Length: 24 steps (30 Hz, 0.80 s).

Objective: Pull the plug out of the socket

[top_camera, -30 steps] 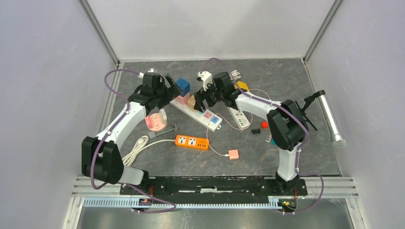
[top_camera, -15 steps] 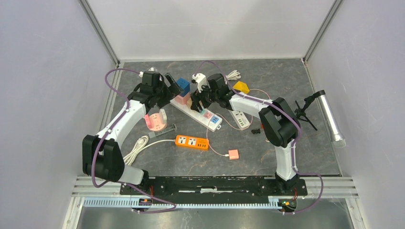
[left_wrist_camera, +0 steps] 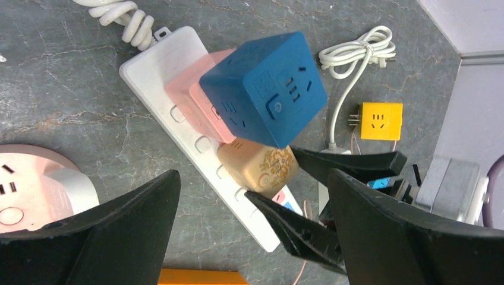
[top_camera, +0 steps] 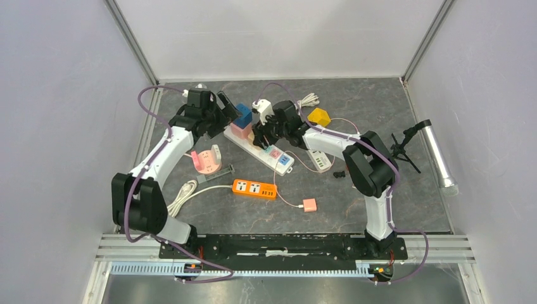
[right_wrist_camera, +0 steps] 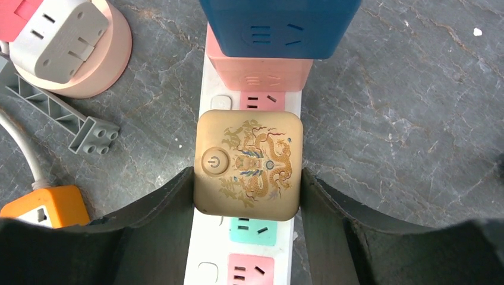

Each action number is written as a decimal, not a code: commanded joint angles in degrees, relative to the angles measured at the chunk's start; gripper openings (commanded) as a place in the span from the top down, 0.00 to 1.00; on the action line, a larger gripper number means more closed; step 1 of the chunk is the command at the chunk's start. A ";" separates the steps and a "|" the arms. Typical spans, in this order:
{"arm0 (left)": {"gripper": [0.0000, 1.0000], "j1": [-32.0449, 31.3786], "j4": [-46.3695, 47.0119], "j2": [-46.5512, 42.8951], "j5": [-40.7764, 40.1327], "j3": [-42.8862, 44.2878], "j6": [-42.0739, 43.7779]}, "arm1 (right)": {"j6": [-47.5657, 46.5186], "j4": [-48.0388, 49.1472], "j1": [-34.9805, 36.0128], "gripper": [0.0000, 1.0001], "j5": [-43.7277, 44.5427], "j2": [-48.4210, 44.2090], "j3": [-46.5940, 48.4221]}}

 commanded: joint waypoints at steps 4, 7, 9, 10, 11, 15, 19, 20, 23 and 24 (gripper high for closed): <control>0.03 0.27 4.67 4.36 -0.81 2.78 -4.56 | -1.50 1.03 1.76 0.48 0.27 -4.84 -3.14; 0.05 0.27 6.98 6.97 0.40 3.46 -5.02 | -0.87 0.81 1.80 0.39 0.91 -4.04 -2.50; 0.06 0.27 7.56 8.36 1.19 3.98 -5.06 | -0.43 -0.02 1.82 0.30 1.74 -2.96 -1.25; 0.06 0.27 7.54 8.94 1.35 4.24 -4.97 | -0.39 -0.43 1.82 0.25 2.07 -2.37 -0.42; 0.07 0.27 7.56 9.21 1.29 4.30 -4.80 | -0.20 -0.66 1.82 0.22 2.52 -2.05 0.20; 0.08 0.27 7.54 9.55 0.35 3.80 -3.91 | 0.01 -0.16 1.81 0.12 2.56 -1.13 1.64; 0.04 0.27 8.53 9.18 0.58 3.21 -2.03 | 0.35 -0.25 1.80 0.12 1.92 0.18 2.73; 0.03 0.27 8.74 9.09 0.56 3.07 -1.67 | 0.33 -0.18 1.78 0.13 1.89 0.46 2.85; 0.00 0.27 8.93 9.29 0.63 2.98 -1.00 | 0.35 -0.44 1.82 0.18 1.93 1.13 3.30; 0.00 0.27 9.03 9.30 0.65 2.98 -0.85 | 0.32 -0.49 1.82 0.19 2.25 1.16 3.30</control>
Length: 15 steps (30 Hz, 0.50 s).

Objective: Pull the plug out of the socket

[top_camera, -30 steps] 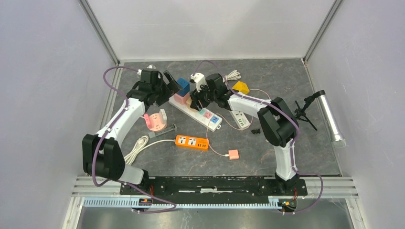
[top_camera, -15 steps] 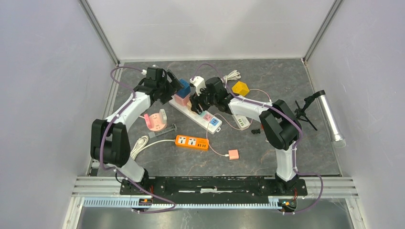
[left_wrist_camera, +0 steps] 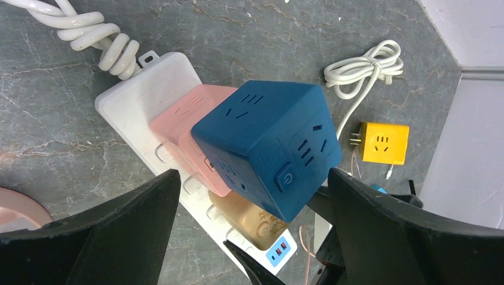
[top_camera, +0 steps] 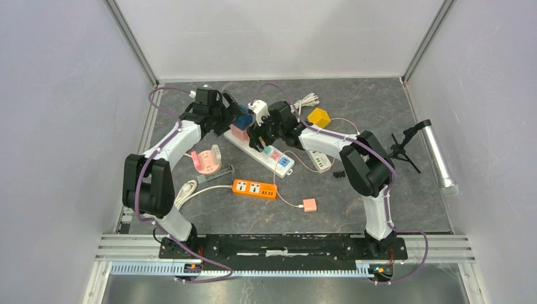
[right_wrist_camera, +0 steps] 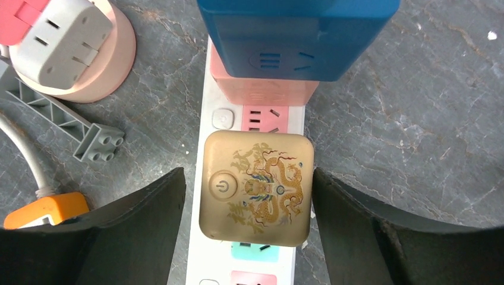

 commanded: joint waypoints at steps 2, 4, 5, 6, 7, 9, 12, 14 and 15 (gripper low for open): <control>0.00 0.23 2.50 0.11 0.07 0.95 2.79 | 0.02 0.33 0.29 0.19 1.23 1.23 2.14; 0.03 0.23 2.60 -0.15 -0.52 -0.36 4.02 | -0.31 0.70 0.27 0.19 2.64 1.00 1.41; 0.04 0.23 3.36 -0.46 -0.91 -1.69 4.44 | -0.47 1.17 0.25 0.19 3.07 0.68 0.93; 0.07 0.23 3.96 -0.82 -1.23 -2.81 4.90 | -0.52 1.81 0.28 0.20 3.45 0.46 0.40; 0.09 0.23 4.49 -1.02 -1.37 -3.85 5.33 | -0.57 2.07 0.28 0.23 3.53 0.37 0.19; 0.13 0.23 4.61 -1.30 -1.78 -5.09 5.85 | -0.70 2.12 0.28 0.30 3.16 0.45 0.40; 0.17 0.23 4.28 -1.45 -2.66 -6.01 6.53 | -1.45 2.44 0.36 0.38 1.94 0.33 0.28; 0.20 0.23 3.92 -1.75 -3.54 -6.53 7.28 | -2.14 4.29 0.50 0.42 2.49 -0.96 -1.54; 0.21 0.22 3.90 -1.93 -4.10 -6.96 7.81 | -2.40 5.94 0.61 0.44 2.84 -1.87 -3.13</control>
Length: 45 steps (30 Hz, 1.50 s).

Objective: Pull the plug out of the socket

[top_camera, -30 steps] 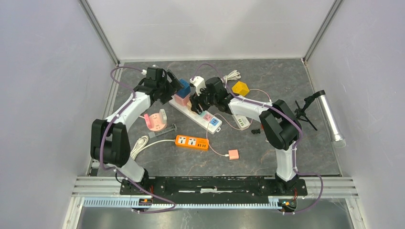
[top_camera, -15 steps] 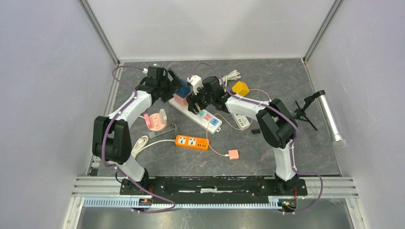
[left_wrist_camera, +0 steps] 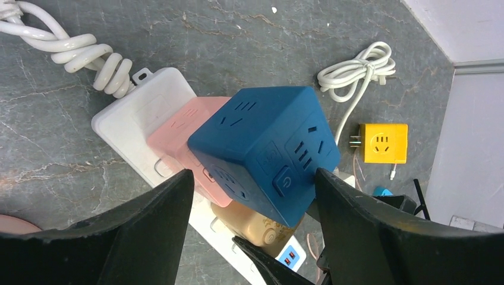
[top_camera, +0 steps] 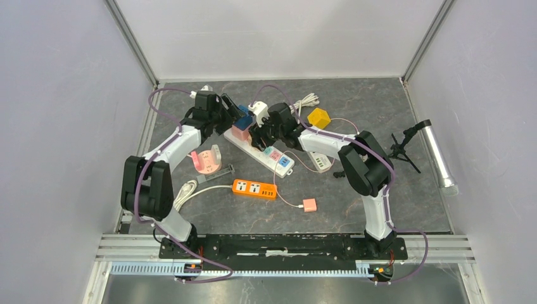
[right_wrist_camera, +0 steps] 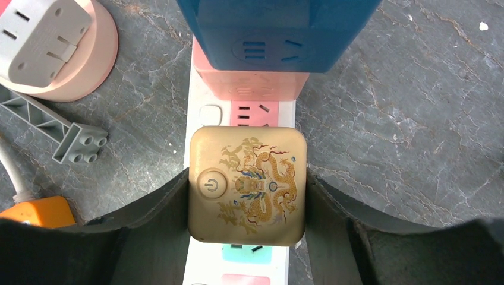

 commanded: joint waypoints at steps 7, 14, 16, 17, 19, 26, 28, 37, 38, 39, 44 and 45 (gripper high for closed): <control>0.28 0.23 -4.95 -1.10 -6.42 -5.08 6.23 | -1.80 7.55 0.51 0.71 -1.50 -4.23 -3.84; 0.34 0.23 -5.14 -1.12 -6.25 -7.02 6.04 | 0.19 6.58 0.53 1.00 -4.20 -3.30 -1.89; 0.35 0.23 -5.22 -1.11 -6.25 -7.46 6.00 | 1.00 6.58 0.45 1.00 -5.50 -3.14 -1.27; 0.36 0.23 -5.18 -1.10 -6.16 -7.70 5.97 | 1.70 6.73 0.39 1.00 -6.27 -3.05 -0.91; 0.37 0.23 -5.18 -1.17 -6.07 -8.10 6.05 | 4.73 8.23 -0.02 1.00 -8.65 -2.87 -1.06; 0.39 0.23 -5.22 -0.98 -5.72 -8.72 5.87 | 2.69 5.91 1.11 1.00 -5.94 -2.62 0.19; 0.40 0.23 -5.31 -0.84 -5.62 -8.72 5.79 | -0.55 4.32 1.64 1.00 -3.09 -2.85 0.42; 0.41 0.23 -5.83 -0.87 -5.46 -9.49 5.88 | 4.47 7.27 0.06 1.00 -6.45 -5.81 -0.53; 0.41 0.23 -5.84 -0.89 -5.43 -9.58 5.85 | 4.67 7.45 0.00 1.00 -6.66 -6.16 -0.33; 0.41 0.23 -5.84 -0.97 -5.42 -9.56 5.75 | 4.72 7.38 0.00 1.00 -6.73 -6.39 -0.06; 0.41 0.23 -5.95 -1.20 -5.54 -9.60 5.96 | 5.27 7.08 0.00 1.00 -6.38 -8.03 1.12; 0.42 0.23 -6.00 -1.31 -5.54 -9.69 5.96 | 5.13 6.82 0.01 1.00 -5.93 -8.50 1.77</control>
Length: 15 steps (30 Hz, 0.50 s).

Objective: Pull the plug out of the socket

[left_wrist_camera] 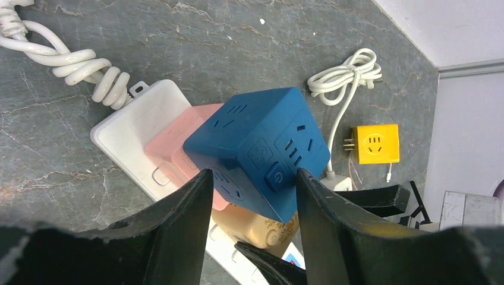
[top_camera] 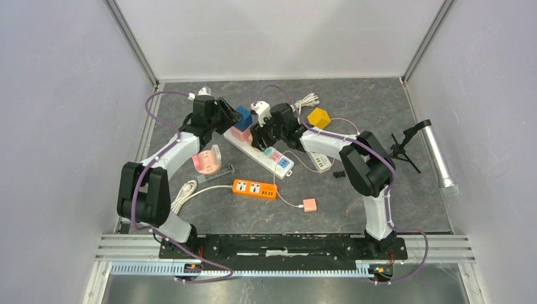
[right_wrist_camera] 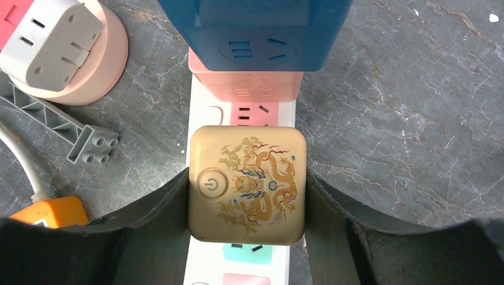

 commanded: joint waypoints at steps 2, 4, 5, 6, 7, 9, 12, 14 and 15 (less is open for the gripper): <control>0.42 0.36 -13.06 2.11 -4.58 -4.00 4.89 | 1.60 2.25 0.34 1.00 -2.95 -8.12 6.50; 0.42 0.36 -13.16 2.08 -4.58 -4.19 4.99 | 1.07 1.13 0.25 1.00 -1.79 -8.80 8.52; 0.42 0.36 -13.16 2.09 -4.52 -4.25 4.97 | 0.97 0.77 0.20 1.00 -1.20 -9.17 9.21; 0.42 0.36 -13.25 2.09 -4.49 -4.29 4.98 | 0.94 0.50 0.12 1.00 -0.72 -9.52 9.64; 0.42 0.35 -13.24 2.09 -4.49 -4.29 5.01 | 1.08 0.45 0.05 1.00 -0.30 -9.96 9.66; 0.42 0.36 -13.25 2.11 -4.44 -4.29 4.95 | 1.43 0.74 -0.20 1.00 0.14 -10.62 9.09; 0.43 0.36 -13.24 2.09 -4.40 -4.21 5.00 | 1.68 0.63 -0.37 1.00 1.31 -11.72 7.81; 0.43 0.36 -13.42 1.85 -4.49 -3.97 4.94 | 1.68 0.42 -0.80 1.00 2.35 -12.83 6.80; 0.43 0.36 -13.50 1.66 -4.37 -3.74 5.00 | 1.60 0.20 -1.27 1.00 2.92 -13.40 6.23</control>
